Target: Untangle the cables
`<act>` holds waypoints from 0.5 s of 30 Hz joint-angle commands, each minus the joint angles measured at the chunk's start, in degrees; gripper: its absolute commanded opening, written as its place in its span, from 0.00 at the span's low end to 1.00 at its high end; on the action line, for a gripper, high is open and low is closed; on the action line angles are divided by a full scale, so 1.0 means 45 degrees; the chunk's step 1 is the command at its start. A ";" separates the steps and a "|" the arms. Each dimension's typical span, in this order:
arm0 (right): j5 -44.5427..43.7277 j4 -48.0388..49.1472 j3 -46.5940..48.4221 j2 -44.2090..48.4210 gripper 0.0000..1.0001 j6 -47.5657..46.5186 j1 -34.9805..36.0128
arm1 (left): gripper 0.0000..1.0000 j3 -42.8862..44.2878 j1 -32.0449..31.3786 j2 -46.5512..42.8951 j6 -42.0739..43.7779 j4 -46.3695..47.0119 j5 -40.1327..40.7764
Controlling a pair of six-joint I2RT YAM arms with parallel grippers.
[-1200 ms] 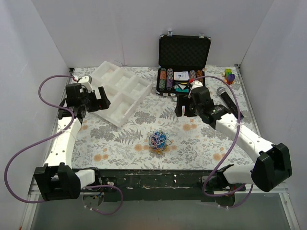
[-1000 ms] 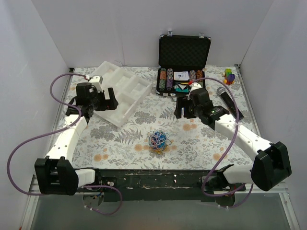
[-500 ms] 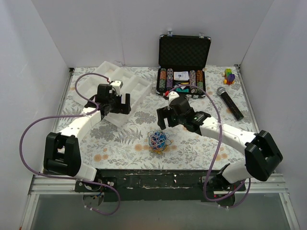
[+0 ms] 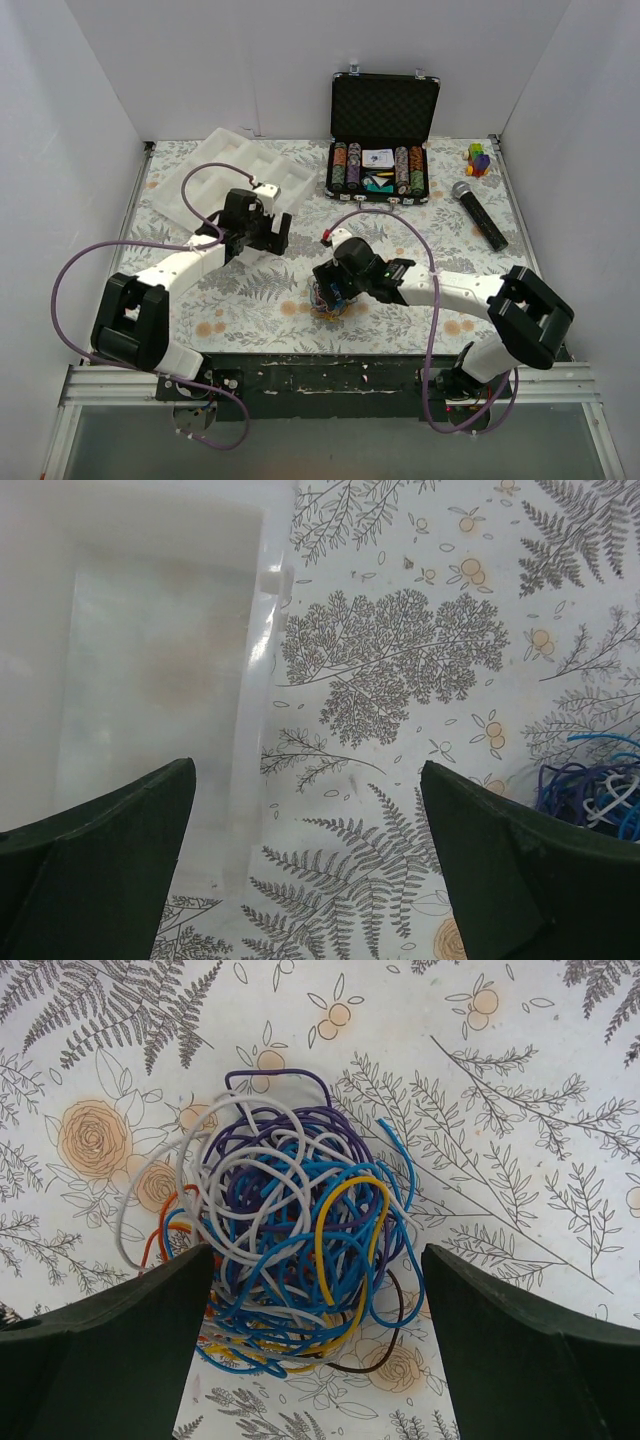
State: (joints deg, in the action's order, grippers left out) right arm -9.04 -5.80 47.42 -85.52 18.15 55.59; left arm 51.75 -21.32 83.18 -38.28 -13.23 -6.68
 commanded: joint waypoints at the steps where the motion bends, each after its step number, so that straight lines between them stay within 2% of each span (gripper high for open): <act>1: -0.0354 0.0586 -0.0536 0.0701 0.92 0.0594 0.0146 | 0.92 -0.0444 -0.0476 0.0207 0.0460 0.0694 0.1092; 2: -0.0394 0.0567 -0.0711 0.0877 0.90 0.0692 0.0165 | 0.87 -0.0483 -0.0573 0.0285 0.0480 0.0714 0.1171; 4: -0.0491 0.0625 -0.1141 0.1267 0.89 0.0945 0.0185 | 0.67 -0.0522 -0.0691 0.0344 0.0461 0.0714 0.1308; 6: -0.0589 0.0625 -0.1512 0.1755 0.88 0.1121 0.0204 | 0.54 -0.0639 -0.0789 0.0325 0.0363 0.0714 0.1308; 15: -0.1349 0.0216 -0.2178 0.2831 0.85 0.1298 0.0185 | 0.36 -0.1810 -0.1101 -0.1234 0.0616 0.0053 0.1797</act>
State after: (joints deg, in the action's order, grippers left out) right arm -12.12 -4.58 38.02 -74.87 22.87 56.05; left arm 46.33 -24.80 83.44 -35.94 -8.97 1.30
